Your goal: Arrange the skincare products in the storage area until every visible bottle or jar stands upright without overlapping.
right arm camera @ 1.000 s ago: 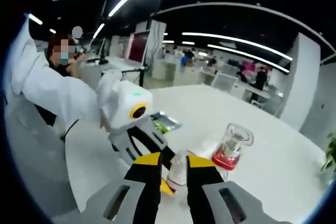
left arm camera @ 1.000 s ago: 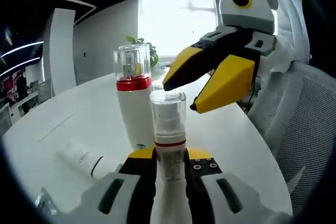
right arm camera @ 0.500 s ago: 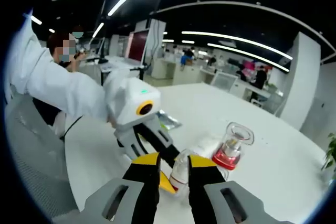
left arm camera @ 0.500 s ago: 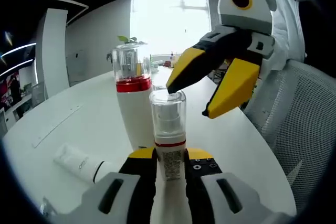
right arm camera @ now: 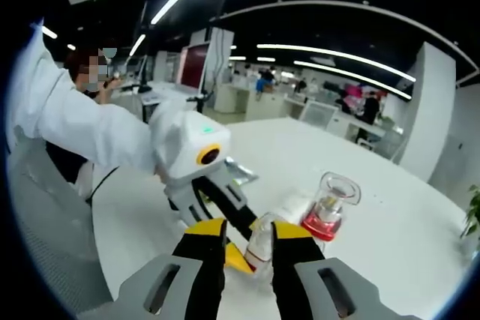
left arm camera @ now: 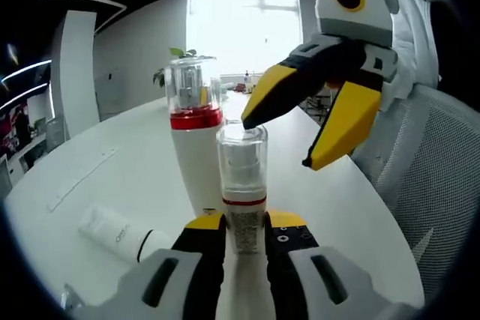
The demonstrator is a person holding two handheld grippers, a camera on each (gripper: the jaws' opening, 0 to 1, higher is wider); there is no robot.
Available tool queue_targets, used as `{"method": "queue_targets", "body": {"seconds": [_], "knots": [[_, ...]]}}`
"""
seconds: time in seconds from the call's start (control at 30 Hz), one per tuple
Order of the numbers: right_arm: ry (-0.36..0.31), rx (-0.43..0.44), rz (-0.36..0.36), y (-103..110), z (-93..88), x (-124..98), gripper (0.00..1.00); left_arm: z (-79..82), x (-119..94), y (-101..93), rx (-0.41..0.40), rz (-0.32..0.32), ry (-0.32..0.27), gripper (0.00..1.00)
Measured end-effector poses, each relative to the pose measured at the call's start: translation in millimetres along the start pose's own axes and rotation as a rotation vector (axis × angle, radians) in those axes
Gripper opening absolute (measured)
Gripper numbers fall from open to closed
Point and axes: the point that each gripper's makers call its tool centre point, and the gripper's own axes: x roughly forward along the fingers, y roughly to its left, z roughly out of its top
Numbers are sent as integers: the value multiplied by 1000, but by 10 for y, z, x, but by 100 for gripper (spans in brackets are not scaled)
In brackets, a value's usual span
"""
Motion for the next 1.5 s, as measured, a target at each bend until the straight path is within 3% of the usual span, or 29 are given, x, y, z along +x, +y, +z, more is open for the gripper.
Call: {"method": "queue_targets", "body": {"seconds": [0.13,0.27,0.5,0.77,1.0,1.3,1.5], "knots": [[4,-6,1,6,0,6,18,50,-61,34,-5,32,2,20],[11,-33,0,22,-9,9,19,-49,-171,96,0,95,77,20],[8,-31,14,55,13,6,19,-44,-384,84,-14,177,151,26],[-3,-45,9,43,55,-15,19,-43,-623,74,-43,265,189,31],[7,-99,-18,19,53,-42,18,67,-459,56,4,255,156,31],[24,-126,-73,-189,23,-116,15,93,-217,154,-34,276,133,27],[58,-130,-103,-341,-67,-222,9,109,-145,61,-49,266,133,23]]}}
